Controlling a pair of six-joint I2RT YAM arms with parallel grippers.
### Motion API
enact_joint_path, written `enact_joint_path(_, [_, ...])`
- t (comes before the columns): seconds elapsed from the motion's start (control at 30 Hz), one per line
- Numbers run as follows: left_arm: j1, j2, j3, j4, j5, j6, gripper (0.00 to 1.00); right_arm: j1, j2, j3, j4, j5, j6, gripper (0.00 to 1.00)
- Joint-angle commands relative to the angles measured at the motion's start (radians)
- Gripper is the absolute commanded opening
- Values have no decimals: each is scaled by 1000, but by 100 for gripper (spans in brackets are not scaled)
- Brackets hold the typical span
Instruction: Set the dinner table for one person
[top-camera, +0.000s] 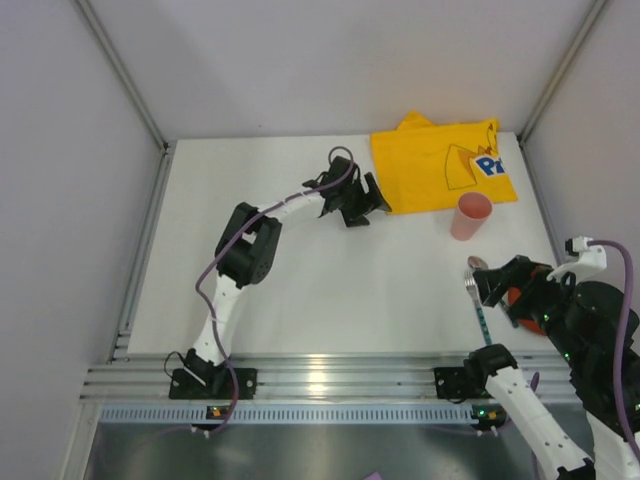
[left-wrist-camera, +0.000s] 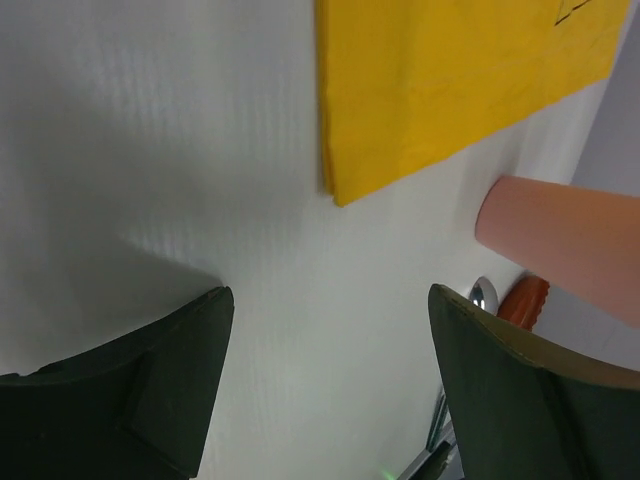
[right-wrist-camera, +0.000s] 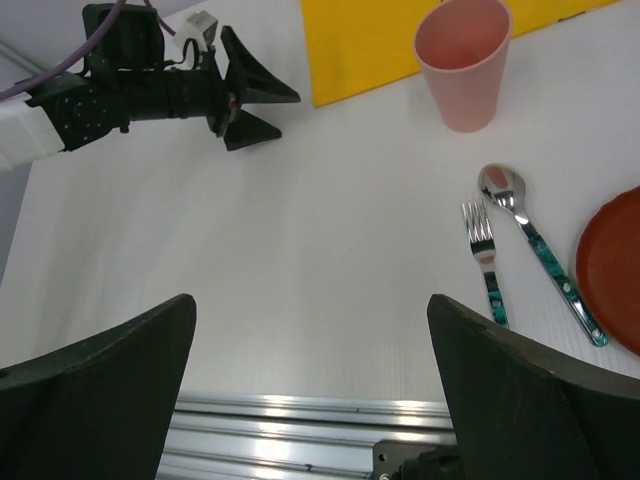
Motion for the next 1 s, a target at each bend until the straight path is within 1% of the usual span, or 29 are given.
enact_joint_path(0.0, [-2,101,175,70,33,-82,84,1,10,23,-66,56,37,100])
enact_joint_path(0.07, [-13,156,248,58,43,-94,83,1,11,26,-66,88,42,100])
enact_joint_path(0.13, [-19,217,287,46,23,-102,83,1,19,32,-65,111,42,100])
enact_joint_path(0.2, [-22,270,333,38,18,-117,81,1,30,39,-66,140,33,100])
enact_joint_path(0.33, [-24,380,491,-31,19,-107,76,1,60,24,-52,163,29,100])
enact_joint_path(0.37, [-25,399,511,-42,27,-108,75,-1,67,18,-46,163,29,100])
enact_joint_path(0.4, [-25,435,526,-40,33,-111,71,1,68,10,-33,165,28,100])
enact_joint_path(0.43, [-30,450,552,-36,41,-116,69,1,76,3,-25,163,28,100])
enact_joint_path(0.47, [-31,464,563,-28,58,-125,66,1,79,-6,-19,163,28,100])
enact_joint_path(0.5, [-33,485,571,-8,64,-128,60,2,85,-11,-6,162,22,100])
enact_joint_path(0.53, [-37,490,574,4,69,-134,46,1,93,-14,1,163,20,100])
enact_joint_path(0.57, [-37,495,576,13,76,-142,37,1,97,-19,7,163,16,100])
enact_joint_path(0.6, [-34,498,573,24,79,-142,32,1,103,-22,20,165,5,100])
enact_joint_path(0.63, [-33,498,573,27,79,-142,10,1,111,-25,26,163,0,100])
enact_joint_path(0.7, [-25,498,573,29,79,-143,0,1,117,-34,43,162,-12,100])
enact_joint_path(0.8, [1,463,545,24,79,-134,0,1,128,-49,70,154,-26,100])
enact_joint_path(0.9, [45,374,452,23,82,-94,0,1,140,-57,96,136,-39,100])
enact_joint_path(0.93, [77,342,377,20,79,-76,0,1,148,-59,104,131,-46,100])
enact_joint_path(0.97, [99,270,337,0,66,-38,0,1,150,-62,118,122,-47,100])
